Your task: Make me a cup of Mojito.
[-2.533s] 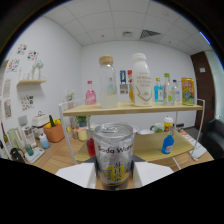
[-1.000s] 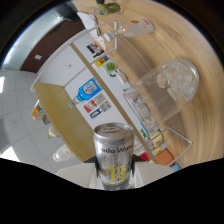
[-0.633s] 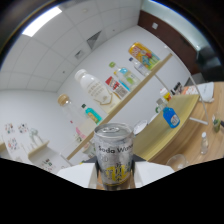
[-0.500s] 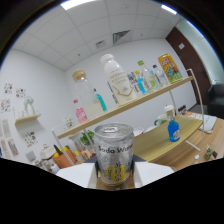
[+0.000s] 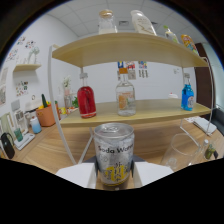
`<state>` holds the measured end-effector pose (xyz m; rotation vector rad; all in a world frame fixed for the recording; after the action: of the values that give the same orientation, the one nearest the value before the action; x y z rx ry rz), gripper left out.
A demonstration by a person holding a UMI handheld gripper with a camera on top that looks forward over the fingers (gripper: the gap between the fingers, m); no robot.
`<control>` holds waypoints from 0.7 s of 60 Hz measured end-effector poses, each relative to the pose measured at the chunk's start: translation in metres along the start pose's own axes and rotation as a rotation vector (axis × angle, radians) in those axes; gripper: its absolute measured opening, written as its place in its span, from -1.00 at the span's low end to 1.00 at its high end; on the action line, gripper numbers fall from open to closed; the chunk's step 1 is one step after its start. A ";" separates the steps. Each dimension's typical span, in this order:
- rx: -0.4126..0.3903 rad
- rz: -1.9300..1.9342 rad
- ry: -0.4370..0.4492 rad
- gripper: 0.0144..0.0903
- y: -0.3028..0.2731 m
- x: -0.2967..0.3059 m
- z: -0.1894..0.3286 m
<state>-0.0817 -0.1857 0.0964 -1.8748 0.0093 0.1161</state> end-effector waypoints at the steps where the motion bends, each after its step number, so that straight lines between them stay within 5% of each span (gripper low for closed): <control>1: -0.004 -0.003 0.000 -0.03 0.002 0.000 0.001; 33: -0.033 -0.061 0.014 0.06 0.033 -0.003 -0.007; 42: -0.090 -0.059 0.037 0.88 0.033 0.002 -0.019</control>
<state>-0.0809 -0.2132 0.0707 -1.9654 -0.0262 0.0418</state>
